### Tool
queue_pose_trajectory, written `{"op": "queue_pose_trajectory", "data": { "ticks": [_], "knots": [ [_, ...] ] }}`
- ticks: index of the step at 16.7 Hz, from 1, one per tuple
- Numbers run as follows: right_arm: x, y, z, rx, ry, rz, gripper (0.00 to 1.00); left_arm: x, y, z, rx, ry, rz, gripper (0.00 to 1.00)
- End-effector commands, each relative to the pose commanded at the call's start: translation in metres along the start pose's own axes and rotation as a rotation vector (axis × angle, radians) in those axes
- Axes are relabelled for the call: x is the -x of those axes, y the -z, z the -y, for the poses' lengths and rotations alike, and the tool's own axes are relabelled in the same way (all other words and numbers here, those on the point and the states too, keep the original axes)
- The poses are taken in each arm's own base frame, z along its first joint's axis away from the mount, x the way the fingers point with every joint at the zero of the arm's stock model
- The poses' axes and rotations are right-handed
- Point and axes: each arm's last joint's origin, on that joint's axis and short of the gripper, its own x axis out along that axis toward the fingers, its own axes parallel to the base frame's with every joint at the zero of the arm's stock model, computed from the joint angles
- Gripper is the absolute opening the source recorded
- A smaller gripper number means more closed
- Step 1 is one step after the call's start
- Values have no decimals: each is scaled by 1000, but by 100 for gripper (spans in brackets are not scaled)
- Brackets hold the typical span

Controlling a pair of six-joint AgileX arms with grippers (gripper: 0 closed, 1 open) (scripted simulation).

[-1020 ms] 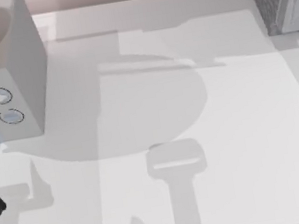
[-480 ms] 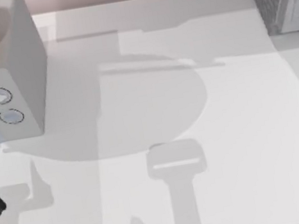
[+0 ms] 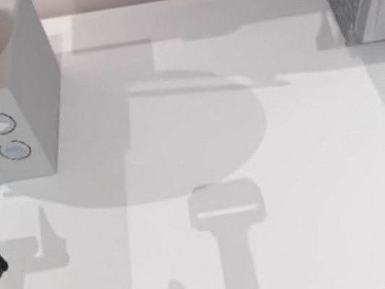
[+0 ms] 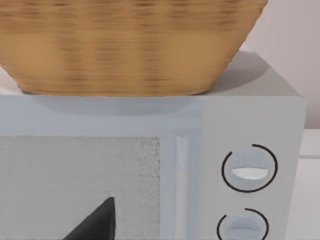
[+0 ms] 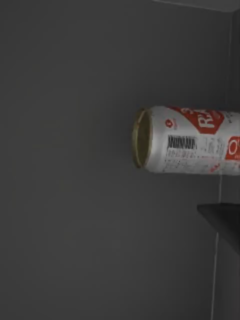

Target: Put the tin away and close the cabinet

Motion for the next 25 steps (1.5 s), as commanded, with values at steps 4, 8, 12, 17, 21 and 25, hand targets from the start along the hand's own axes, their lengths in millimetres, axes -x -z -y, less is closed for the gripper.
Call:
{"op": "queue_pose_trajectory", "data": {
  "ticks": [4,8,12,17,21,25],
  "knots": [
    [55,44,2,-5,-6,-18,100,0,0,0,0,0,0,100],
    [105,106,2,-12,-3,-39,100,0,0,0,0,0,0,100],
    [144,180,1,-20,8,-65,100,0,0,0,0,0,0,100],
    [171,270,-1,-30,25,-107,100,0,0,0,0,0,0,100],
    [180,324,-2,-37,35,-146,100,0,0,0,0,0,0,100],
    [184,354,-3,-41,40,-175,100,0,0,0,0,0,0,100]
  ]
}}
